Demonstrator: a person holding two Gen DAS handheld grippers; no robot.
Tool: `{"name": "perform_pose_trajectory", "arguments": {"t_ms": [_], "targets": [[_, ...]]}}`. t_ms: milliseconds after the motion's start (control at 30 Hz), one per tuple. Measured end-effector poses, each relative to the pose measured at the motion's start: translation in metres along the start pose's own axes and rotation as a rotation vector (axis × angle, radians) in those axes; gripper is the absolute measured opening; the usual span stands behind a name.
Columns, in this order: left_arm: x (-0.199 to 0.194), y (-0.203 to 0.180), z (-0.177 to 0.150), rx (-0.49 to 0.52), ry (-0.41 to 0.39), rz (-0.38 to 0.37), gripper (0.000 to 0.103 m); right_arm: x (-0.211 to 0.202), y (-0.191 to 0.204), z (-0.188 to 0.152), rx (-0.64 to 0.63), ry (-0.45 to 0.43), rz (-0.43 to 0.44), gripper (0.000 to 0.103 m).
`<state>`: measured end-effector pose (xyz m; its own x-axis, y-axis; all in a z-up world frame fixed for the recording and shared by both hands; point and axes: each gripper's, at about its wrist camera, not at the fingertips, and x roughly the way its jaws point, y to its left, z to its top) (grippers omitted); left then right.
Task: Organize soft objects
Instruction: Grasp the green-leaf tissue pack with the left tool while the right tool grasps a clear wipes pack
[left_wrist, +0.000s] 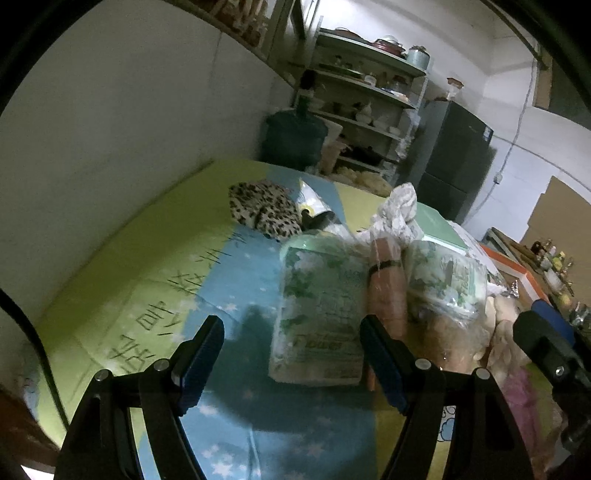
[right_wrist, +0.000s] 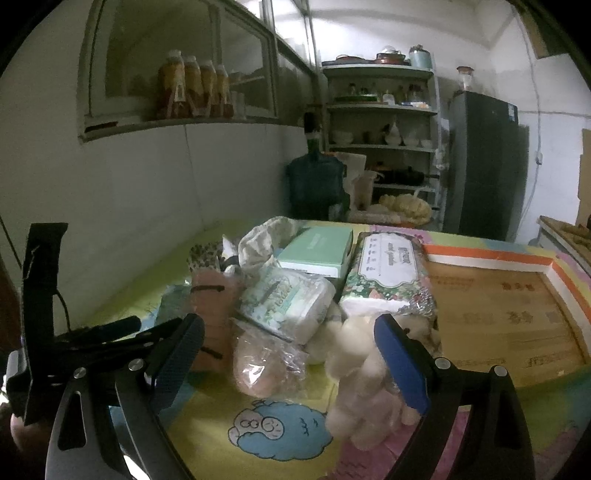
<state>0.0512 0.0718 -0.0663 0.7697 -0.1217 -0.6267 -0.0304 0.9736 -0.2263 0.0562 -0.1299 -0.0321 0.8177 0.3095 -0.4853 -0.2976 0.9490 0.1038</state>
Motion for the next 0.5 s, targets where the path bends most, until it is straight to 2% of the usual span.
{"name": "perform_pose_trajectory", "arguments": {"t_ms": [100, 200, 267, 300, 400, 500], "targets": [[0.008, 0.004, -0.001, -0.006, 0.016, -0.026, 0.069, 0.005, -0.002, 0.000, 0.002, 0.010, 0.004, 0.094], [0.014, 0.006, -0.002, -0.015, 0.034, -0.071, 0.059, 0.011, -0.003, 0.001, -0.002, 0.014, 0.008, 0.094], [0.017, 0.004, -0.003, -0.007, 0.039, -0.108, 0.042, 0.014, -0.003, 0.003, -0.009, 0.015, 0.011, 0.094], [0.017, 0.003, -0.003, -0.003, 0.036, -0.108, 0.041, 0.016, -0.003, 0.004, -0.015, 0.015, 0.011, 0.094], [0.013, 0.003, -0.004, -0.002, 0.021, -0.127, 0.031, 0.022, -0.003, 0.010, -0.033, 0.017, 0.011, 0.094], [0.006, 0.004, -0.003, -0.002, -0.007, -0.129, 0.028, 0.031, -0.005, 0.016, -0.042, 0.021, 0.010, 0.094]]}}
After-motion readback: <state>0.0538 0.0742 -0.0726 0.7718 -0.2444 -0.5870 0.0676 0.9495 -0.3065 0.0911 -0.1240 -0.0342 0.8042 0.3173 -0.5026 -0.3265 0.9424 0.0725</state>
